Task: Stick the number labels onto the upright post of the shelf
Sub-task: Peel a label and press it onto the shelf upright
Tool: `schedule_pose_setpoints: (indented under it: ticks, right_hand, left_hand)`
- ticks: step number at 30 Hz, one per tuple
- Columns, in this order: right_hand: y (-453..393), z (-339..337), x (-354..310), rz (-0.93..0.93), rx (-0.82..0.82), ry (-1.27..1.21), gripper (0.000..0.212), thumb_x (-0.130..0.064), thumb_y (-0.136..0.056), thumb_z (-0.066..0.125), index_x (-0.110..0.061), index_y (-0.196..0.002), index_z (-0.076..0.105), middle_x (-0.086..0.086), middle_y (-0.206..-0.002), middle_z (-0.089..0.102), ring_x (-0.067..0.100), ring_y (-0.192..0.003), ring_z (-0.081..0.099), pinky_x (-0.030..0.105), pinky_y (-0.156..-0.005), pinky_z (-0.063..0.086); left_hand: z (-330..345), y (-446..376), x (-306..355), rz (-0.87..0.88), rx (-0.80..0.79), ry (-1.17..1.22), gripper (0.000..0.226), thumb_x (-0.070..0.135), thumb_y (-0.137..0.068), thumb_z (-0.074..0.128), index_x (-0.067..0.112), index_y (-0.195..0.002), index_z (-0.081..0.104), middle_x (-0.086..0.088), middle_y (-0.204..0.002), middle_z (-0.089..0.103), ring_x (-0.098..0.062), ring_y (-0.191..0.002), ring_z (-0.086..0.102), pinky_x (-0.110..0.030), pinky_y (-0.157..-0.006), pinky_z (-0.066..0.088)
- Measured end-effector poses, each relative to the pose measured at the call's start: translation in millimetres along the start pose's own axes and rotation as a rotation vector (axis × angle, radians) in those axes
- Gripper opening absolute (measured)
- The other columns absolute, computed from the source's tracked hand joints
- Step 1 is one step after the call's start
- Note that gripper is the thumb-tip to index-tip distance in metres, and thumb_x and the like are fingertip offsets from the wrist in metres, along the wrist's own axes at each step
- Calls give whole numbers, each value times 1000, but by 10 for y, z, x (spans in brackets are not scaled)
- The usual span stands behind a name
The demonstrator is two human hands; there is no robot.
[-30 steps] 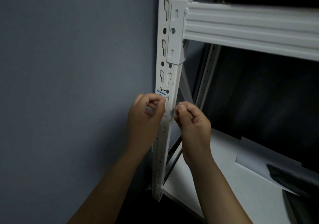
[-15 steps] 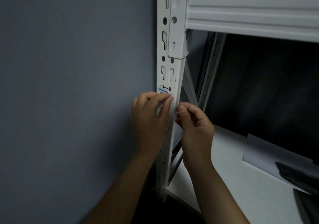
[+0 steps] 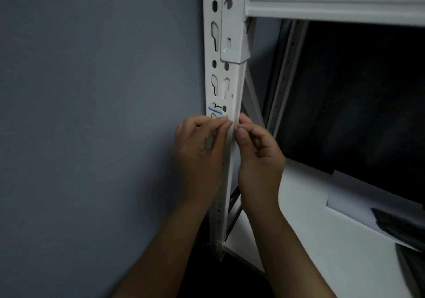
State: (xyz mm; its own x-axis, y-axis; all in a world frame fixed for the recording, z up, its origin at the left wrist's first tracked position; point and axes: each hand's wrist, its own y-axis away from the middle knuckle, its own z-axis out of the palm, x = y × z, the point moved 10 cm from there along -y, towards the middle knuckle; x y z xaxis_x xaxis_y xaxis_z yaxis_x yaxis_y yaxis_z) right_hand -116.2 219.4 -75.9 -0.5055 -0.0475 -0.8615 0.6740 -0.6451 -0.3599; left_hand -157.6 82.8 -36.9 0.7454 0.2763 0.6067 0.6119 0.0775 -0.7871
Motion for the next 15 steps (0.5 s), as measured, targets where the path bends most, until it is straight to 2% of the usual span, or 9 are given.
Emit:
schedule_pose_setpoints:
  ticks: [3,6,10,13,15]
  right_hand:
    - [-29,-15,16,11,-24,-6,21,3,-91,57,-16,-92,66,-1,-119,66,4,-110,63,18,-92,50]
    - [-48,-22,36,39,-41,-16,20,3,-91,56,-15,-93,65,-5,-116,66,1,-106,64,17,-88,52]
    - [-66,-33,69,54,-39,-10,18,-1,-92,56,-15,-97,66,-4,-117,66,3,-106,65,19,-85,54]
    - [-67,-30,75,53,-33,-12,18,-2,-91,56,-15,-99,66,-4,-117,67,5,-107,65,25,-90,55]
    - [-67,-26,70,56,-35,-22,19,-1,-91,56,-14,-101,66,-5,-116,67,5,-105,65,26,-91,54]
  left_hand:
    - [1,7,7,-12,27,40,13,22,-84,67,14,-94,71,11,-91,53,-17,-87,57,-36,-74,52]
    - [-12,11,8,-25,62,60,13,20,-83,67,14,-95,72,10,-89,54,-20,-84,58,-42,-73,52]
    - [-10,-2,36,-23,54,74,14,24,-84,66,20,-97,69,17,-90,51,-21,-84,58,-38,-74,52]
    - [-12,-28,21,-27,29,60,12,22,-84,67,23,-95,69,18,-91,50,-22,-84,58,-37,-75,51]
    - [-4,-54,-5,-45,5,51,9,23,-84,67,21,-92,71,18,-91,49,-22,-86,56,-27,-78,48]
